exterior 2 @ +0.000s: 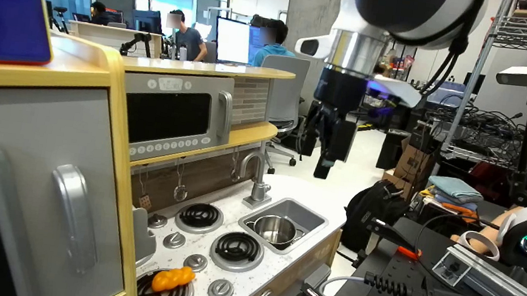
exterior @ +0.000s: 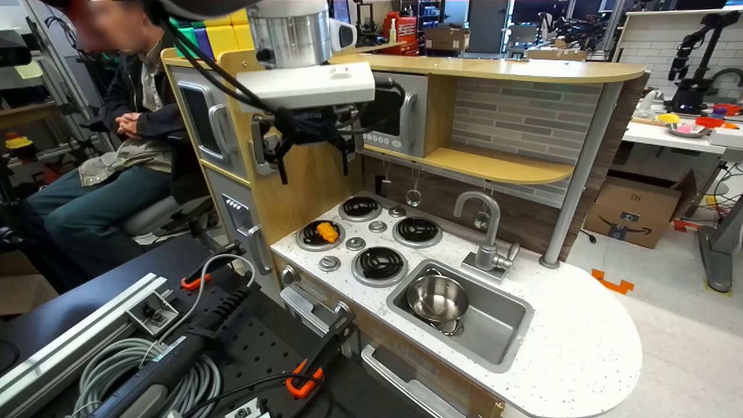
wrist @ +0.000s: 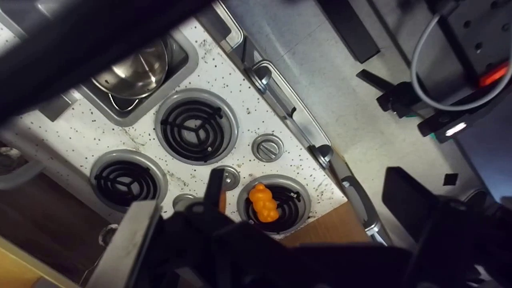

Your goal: Put the orange object in the pot in the sink

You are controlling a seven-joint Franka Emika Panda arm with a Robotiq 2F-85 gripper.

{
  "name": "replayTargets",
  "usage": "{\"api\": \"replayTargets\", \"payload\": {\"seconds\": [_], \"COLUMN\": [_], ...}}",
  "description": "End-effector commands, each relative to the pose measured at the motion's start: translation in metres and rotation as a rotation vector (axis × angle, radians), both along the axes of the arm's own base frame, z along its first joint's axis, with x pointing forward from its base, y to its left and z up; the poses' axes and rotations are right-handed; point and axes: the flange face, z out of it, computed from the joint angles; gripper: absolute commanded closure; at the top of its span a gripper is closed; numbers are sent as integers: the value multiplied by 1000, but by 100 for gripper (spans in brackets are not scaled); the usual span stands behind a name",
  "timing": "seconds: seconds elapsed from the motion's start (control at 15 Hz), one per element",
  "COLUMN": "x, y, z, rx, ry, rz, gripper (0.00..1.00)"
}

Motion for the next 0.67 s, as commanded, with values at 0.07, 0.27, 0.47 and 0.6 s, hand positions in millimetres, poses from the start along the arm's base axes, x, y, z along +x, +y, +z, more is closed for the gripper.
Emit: {"api": "replayTargets", "payload": {"seconds": [0.07, 0.27, 0.47, 0.6], "x": [8, 17, 19, 30], "y": [20, 31, 27, 27], "z": [-23, -42, -45, -75], "rx": [-8, -8, -2, -39], "ry": [-9, 3, -3, 22], "rz": [-23, -43, -45, 1], "gripper": [0, 0, 0, 0]}}
